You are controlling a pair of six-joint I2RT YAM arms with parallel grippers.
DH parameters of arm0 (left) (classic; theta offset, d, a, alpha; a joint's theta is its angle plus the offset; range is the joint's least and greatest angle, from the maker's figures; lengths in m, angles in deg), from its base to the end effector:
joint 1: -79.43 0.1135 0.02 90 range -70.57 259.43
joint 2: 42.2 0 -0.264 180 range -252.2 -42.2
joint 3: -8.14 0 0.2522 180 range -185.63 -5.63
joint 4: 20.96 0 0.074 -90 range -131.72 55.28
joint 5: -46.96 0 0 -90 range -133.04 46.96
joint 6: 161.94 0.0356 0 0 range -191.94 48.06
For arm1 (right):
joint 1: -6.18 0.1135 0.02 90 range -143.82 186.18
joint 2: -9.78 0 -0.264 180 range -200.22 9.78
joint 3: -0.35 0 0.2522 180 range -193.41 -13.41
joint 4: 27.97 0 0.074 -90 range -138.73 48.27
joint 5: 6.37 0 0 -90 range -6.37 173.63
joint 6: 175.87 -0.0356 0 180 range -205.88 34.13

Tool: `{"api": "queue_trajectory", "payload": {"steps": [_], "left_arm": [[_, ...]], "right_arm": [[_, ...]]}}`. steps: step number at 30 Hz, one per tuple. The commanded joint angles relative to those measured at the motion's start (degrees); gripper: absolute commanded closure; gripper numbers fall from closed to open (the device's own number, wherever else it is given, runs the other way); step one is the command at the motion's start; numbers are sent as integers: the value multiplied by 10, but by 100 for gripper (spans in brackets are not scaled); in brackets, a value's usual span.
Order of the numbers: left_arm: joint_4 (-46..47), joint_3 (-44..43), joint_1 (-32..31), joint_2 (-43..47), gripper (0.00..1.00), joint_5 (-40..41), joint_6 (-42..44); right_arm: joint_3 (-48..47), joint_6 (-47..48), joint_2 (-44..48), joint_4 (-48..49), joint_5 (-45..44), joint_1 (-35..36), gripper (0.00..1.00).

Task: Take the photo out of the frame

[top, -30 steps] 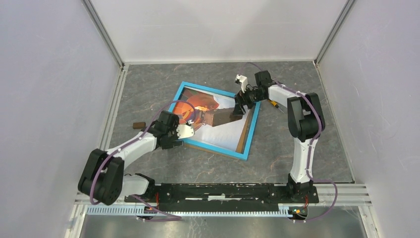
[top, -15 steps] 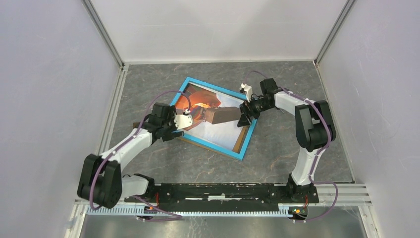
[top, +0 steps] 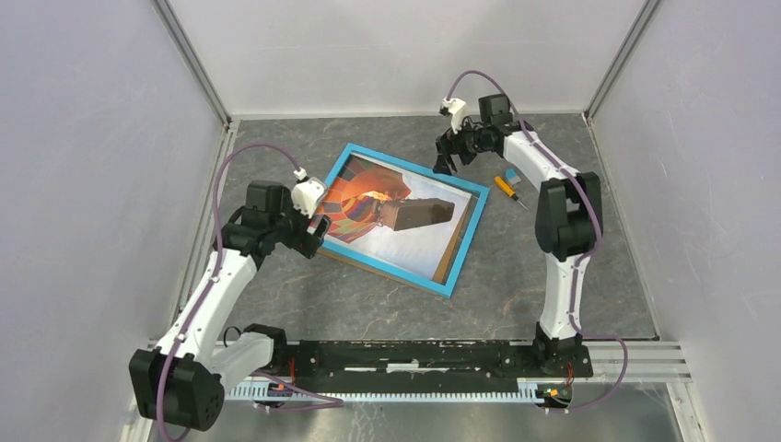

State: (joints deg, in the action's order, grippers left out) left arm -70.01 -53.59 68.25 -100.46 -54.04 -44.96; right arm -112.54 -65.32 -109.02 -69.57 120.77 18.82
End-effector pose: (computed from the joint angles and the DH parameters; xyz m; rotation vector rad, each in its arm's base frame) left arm 0.2038 -0.0472 0.2755 0.8547 2.1886 -0.0922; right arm 0.4512 0.1232 0.2434 -0.9342 2.0946 0.7012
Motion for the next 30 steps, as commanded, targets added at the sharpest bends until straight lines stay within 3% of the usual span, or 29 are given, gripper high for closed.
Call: {"api": "queue_trajectory", "payload": {"steps": [1, 9, 12, 19, 30], "left_arm": [[-25, -19, 14, 24, 0, 2, -218], [9, 19, 40, 30, 0, -40, -440], [50, 62, 93, 36, 0, -87, -488], [88, 105, 172, -43, 0, -143, -565], [250, 174, 173, -138, 0, -148, -615]], "right_arm": [[-59, -15, -75, -8, -33, 0, 2], [-70, -8, -133, -9, -8, 0, 2], [-45, -9, -142, -14, 7, 0, 2], [62, -3, -121, -30, 48, 0, 6], [229, 11, -37, -28, 65, 0, 8]]}}
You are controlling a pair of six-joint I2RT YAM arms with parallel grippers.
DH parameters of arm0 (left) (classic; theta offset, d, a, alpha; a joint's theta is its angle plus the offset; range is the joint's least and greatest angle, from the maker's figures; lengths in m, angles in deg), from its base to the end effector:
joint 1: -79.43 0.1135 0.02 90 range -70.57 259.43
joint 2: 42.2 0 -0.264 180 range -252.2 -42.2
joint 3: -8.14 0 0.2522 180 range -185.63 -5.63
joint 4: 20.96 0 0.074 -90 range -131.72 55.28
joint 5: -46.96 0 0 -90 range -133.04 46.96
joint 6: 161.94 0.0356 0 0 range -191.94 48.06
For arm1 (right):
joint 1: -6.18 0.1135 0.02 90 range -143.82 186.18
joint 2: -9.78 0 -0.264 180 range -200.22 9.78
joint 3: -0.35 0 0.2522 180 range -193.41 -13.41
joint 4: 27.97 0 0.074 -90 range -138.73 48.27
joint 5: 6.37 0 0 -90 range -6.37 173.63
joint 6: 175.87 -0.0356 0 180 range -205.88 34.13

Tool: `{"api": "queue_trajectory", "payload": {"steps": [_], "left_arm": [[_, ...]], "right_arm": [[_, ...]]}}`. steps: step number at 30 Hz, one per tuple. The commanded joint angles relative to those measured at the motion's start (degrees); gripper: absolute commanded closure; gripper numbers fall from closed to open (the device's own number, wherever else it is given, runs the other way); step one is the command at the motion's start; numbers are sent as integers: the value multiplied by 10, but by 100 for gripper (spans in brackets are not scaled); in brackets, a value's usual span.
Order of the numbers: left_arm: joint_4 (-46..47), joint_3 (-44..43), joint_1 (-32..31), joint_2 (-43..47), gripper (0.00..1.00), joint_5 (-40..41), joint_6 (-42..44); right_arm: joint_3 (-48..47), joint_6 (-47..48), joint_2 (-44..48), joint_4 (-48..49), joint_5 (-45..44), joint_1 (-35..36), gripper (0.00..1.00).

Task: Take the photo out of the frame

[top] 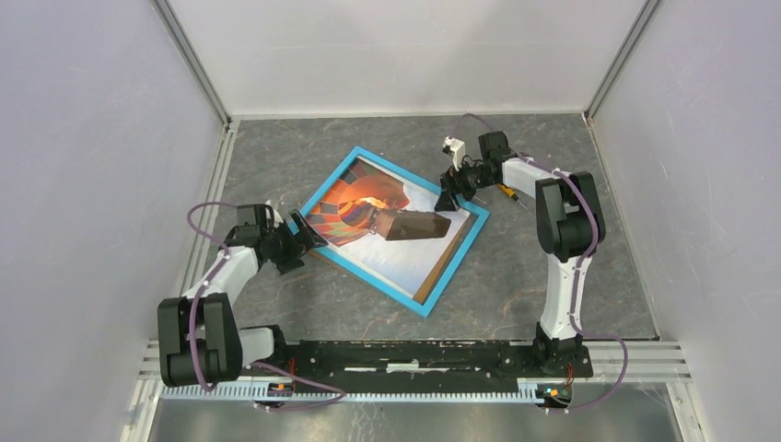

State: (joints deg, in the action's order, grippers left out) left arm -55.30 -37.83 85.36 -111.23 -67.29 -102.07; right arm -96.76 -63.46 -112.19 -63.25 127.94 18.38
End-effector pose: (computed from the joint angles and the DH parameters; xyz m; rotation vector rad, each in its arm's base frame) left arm 0.2153 0.0077 0.1715 -0.6462 2.5103 -0.7020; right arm 0.4230 0.1169 0.1452 -0.9673 2.2245 0.9208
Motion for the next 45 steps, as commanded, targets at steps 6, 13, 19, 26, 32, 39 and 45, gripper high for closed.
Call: {"api": "queue_trajectory", "payload": {"steps": [6, 13, 19, 26, 32, 39, 45], "left_arm": [[187, 14, 2, -89, 0, -38, -31], [267, -28, -6, -195, 0, -29, -15], [262, -133, -41, -289, 0, -44, 13], [243, -208, -99, -363, 0, -65, 31], [147, -273, -105, -331, 0, -46, 100], [-38, -355, -105, -210, 0, 24, 282], [-183, -340, -111, -90, 0, 0, 505]], "right_arm": [[191, -2, 49, -77, 22, 4, 8], [331, -14, 108, -41, 57, 4, 9], [393, -13, 136, -28, 73, 5, 9], [418, -5, 150, -33, 77, 5, 9], [411, -5, 170, -35, 74, 0, 9], [388, -24, 211, -18, 42, -38, 10], [350, -54, 220, 5, 25, -58, 9]]}}
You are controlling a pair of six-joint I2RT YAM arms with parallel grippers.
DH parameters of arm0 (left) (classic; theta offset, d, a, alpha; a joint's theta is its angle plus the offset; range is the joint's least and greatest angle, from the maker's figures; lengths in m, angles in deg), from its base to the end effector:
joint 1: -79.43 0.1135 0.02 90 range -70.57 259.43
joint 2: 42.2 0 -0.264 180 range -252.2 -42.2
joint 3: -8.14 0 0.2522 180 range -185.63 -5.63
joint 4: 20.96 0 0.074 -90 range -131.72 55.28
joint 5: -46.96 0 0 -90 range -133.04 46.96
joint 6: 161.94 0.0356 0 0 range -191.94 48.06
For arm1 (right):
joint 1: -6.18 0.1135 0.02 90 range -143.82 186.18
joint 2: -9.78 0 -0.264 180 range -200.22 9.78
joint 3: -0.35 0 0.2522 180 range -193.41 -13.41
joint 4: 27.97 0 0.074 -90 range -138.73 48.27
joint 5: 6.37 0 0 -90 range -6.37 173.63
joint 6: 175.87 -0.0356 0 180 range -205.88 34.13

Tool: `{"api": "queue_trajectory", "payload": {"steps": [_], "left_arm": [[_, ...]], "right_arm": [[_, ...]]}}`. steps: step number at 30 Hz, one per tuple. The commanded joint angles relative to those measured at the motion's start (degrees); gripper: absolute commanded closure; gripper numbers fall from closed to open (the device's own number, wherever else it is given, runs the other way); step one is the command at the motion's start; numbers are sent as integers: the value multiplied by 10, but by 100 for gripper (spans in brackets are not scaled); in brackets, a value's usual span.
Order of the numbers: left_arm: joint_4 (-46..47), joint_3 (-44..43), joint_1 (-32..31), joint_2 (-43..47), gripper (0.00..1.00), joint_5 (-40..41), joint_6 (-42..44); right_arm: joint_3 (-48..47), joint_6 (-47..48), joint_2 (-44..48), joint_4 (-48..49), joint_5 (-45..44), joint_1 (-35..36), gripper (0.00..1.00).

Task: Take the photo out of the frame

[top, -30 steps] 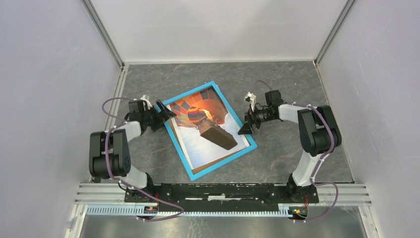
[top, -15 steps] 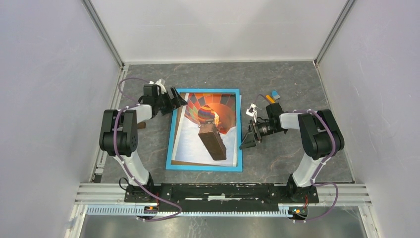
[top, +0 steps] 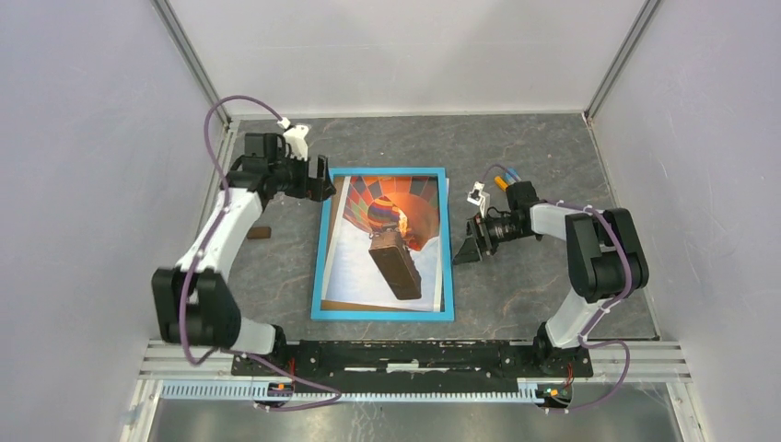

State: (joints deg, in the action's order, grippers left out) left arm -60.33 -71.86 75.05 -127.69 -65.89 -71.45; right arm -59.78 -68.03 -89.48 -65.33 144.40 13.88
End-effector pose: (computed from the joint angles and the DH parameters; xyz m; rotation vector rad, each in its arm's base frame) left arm 0.3240 -0.0387 0.2772 0.2936 2.3121 -0.5018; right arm 0.2728 0.0682 0.1260 -0.7125 2.3685 1.4153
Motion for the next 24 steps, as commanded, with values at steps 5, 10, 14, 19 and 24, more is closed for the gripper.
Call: {"api": "queue_trajectory", "payload": {"steps": [5, 10, 14, 19, 24], "left_arm": [[-227, 82, -54, 167, 0, -21, 344], [-223, 170, -176, 250, 0, 34, 357], [-211, 206, -290, 252, 2, 82, 335], [-193, 240, -432, 224, 6, 138, 309], [-138, 251, -503, 178, 12, 192, 275]], "right_arm": [[-31, -51, -24, 62, -121, -14, 13], [-25, -58, -41, 74, -97, -14, 22], [-25, -61, -40, 82, -96, -13, 28], [-53, -68, -42, 84, -122, -15, 29], [-110, -98, -64, 95, -154, -16, 31]]}}
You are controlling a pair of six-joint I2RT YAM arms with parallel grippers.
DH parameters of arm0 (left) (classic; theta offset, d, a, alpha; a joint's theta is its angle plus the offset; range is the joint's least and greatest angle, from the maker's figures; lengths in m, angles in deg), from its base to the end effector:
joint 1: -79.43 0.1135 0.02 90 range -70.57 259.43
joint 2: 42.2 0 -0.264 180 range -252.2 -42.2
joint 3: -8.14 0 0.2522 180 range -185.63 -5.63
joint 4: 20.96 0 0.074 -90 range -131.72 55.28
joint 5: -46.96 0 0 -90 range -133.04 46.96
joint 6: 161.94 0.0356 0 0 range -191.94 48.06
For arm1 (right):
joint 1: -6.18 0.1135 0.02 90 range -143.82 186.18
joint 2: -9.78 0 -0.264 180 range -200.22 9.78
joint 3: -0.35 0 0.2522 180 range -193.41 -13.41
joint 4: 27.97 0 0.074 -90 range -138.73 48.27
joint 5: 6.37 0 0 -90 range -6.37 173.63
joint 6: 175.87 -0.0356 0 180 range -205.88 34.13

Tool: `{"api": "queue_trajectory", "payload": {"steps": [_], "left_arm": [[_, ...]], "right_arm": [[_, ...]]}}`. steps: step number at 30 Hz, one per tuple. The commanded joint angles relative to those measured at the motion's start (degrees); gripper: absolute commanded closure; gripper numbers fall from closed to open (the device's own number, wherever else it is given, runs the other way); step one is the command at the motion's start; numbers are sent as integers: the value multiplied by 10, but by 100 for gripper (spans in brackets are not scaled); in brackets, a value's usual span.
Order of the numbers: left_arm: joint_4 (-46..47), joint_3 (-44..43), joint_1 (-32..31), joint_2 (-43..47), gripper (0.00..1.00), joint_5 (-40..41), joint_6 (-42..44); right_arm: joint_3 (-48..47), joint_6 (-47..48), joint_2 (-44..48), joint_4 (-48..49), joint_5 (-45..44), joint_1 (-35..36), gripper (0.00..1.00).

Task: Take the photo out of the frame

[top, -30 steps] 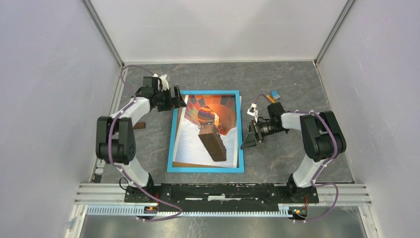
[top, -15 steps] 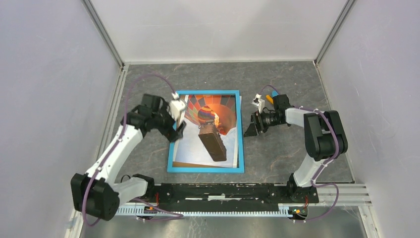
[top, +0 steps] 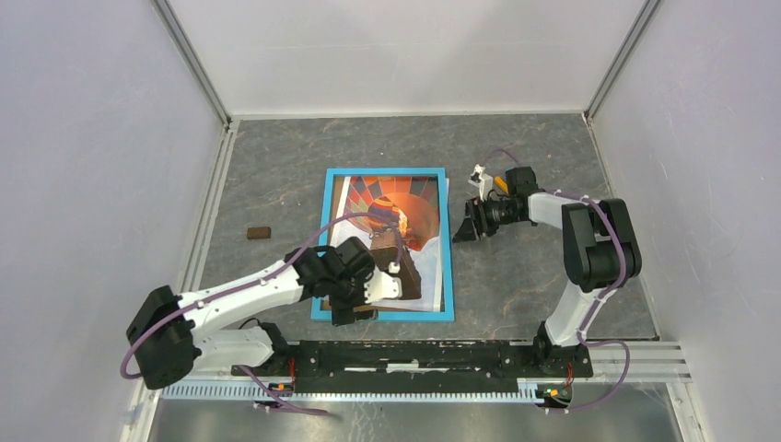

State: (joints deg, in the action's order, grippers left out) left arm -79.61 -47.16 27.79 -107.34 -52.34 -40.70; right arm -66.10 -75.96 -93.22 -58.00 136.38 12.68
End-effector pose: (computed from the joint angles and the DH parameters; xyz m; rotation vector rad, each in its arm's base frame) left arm 0.1181 -0.1584 0.2084 1.8747 2.0584 -0.3165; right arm 0.3147 0.0644 0.1329 -0.6011 2.3980 1.2037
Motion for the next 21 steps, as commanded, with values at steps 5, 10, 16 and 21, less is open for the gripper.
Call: {"api": "queue_trajectory", "payload": {"steps": [5, 10, 16, 21], "left_arm": [[88, 11, -47, -56, 16, 73, -40], [92, 9, -48, -70, 20, 81, -46], [96, 18, -48, -74, 25, 84, -55], [102, 23, -48, -78, 29, 92, -59]], "right_arm": [[-124, -50, -70, 38, -114, -17, 38], [-198, -98, -125, 76, -113, -28, 47], [-244, -201, -193, 156, -51, -27, 55], [-250, -278, -235, 232, -21, -26, 58]]}}
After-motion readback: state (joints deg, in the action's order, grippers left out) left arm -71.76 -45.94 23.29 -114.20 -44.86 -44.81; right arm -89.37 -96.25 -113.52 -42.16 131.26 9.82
